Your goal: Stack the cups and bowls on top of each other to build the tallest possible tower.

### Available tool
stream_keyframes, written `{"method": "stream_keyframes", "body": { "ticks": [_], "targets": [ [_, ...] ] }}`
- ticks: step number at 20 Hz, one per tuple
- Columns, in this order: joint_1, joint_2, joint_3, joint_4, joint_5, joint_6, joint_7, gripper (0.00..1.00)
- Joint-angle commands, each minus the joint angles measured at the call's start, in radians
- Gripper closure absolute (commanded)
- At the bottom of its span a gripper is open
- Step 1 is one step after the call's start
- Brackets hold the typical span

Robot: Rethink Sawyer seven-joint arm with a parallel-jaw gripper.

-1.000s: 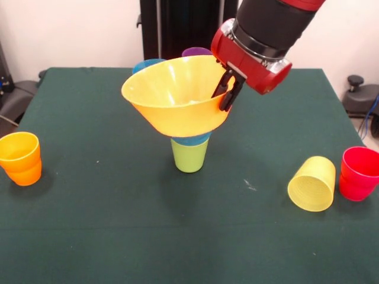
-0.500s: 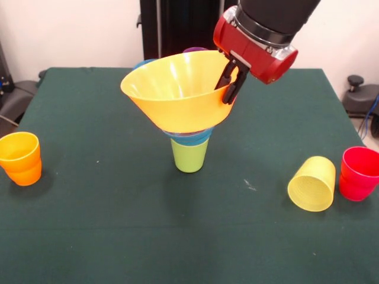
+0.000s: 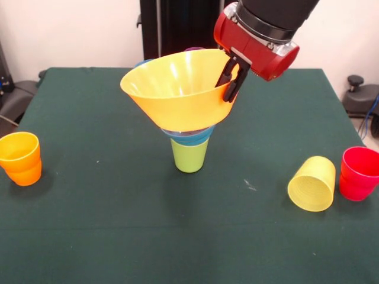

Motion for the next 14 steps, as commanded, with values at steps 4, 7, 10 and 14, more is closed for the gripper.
{"method": "stream_keyframes", "body": {
  "ticks": [4,7,10,14],
  "targets": [
    [0.009,0.038,0.058,0.075,-0.011,0.024,0.057,1.0],
    [0.017,0.047,0.055,0.073,-0.013,0.024,0.068,1.0],
    [0.024,0.058,0.052,0.069,-0.016,0.019,0.081,1.0],
    [0.036,0.064,0.049,0.08,-0.018,0.003,0.093,1.0]
  ]
}}
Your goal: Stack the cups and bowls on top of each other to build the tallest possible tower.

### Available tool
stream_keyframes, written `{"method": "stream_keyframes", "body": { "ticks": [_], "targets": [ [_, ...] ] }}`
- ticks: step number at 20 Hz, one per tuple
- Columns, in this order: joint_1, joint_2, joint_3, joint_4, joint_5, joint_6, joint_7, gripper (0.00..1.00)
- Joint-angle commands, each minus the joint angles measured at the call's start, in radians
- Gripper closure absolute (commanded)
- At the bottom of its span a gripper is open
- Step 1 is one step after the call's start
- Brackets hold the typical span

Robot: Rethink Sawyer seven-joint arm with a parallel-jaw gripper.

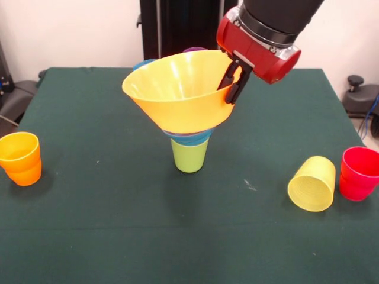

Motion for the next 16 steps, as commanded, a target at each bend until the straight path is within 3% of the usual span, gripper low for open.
{"method": "stream_keyframes", "body": {
  "ticks": [1,16],
  "targets": [
    [0.029,0.054,0.05,0.086,-0.018,-0.002,0.094,1.0],
    [0.051,0.074,0.028,0.095,-0.03,-0.041,0.109,1.0]
  ]
}}
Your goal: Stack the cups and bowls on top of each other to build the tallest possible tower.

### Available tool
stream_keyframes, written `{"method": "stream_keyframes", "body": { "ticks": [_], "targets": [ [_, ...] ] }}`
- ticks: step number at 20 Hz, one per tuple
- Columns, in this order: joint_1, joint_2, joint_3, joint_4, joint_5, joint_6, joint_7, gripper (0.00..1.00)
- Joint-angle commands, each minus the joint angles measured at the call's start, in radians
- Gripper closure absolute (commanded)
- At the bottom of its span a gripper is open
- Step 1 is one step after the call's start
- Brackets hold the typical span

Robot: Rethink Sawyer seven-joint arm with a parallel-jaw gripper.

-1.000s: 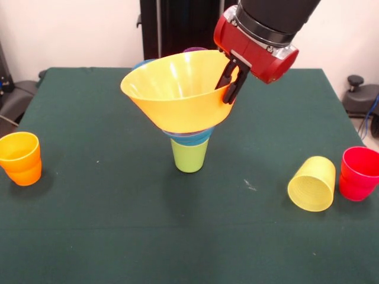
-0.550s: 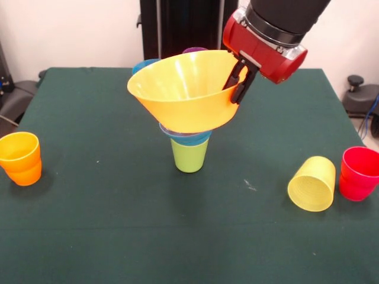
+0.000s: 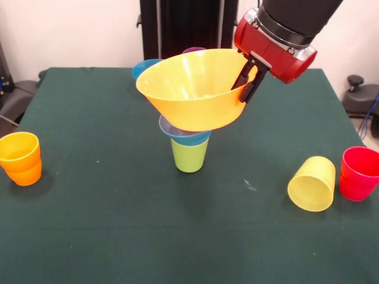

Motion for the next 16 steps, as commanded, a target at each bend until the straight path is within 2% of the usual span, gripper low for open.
{"method": "stream_keyframes", "body": {
  "ticks": [1,16],
  "targets": [
    [0.01,0.069,0.039,0.085,-0.029,-0.049,0.108,1.0],
    [-0.014,0.059,0.043,0.125,-0.028,-0.112,0.068,1.0]
  ]
}}
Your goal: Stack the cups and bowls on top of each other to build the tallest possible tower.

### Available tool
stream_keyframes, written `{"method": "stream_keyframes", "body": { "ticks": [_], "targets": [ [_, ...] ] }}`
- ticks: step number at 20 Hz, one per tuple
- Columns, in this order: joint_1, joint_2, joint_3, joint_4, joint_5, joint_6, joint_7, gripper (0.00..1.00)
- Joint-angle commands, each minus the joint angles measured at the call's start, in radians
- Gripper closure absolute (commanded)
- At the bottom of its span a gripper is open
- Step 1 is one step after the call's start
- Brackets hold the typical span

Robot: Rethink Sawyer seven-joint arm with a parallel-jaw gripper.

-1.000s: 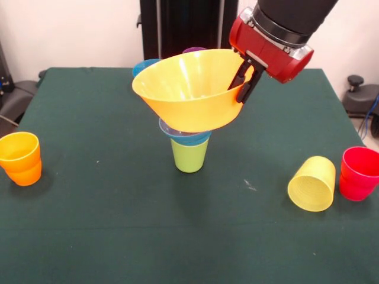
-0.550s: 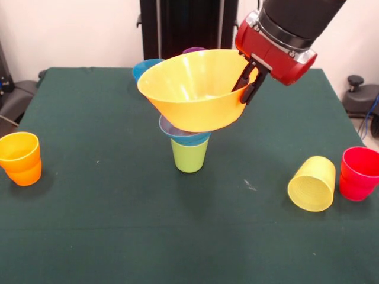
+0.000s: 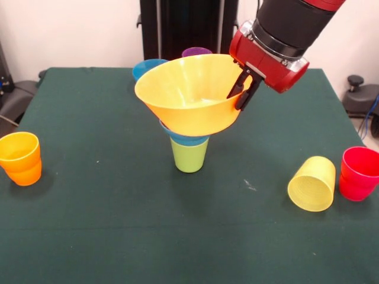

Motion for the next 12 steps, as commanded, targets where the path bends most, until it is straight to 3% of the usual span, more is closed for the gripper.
{"method": "stream_keyframes", "body": {
  "ticks": [1,12],
  "targets": [
    [-0.019,0.039,0.051,0.099,-0.026,-0.065,0.066,1.0],
    [-0.023,0.02,0.048,0.121,-0.029,-0.067,0.05,1.0]
  ]
}}
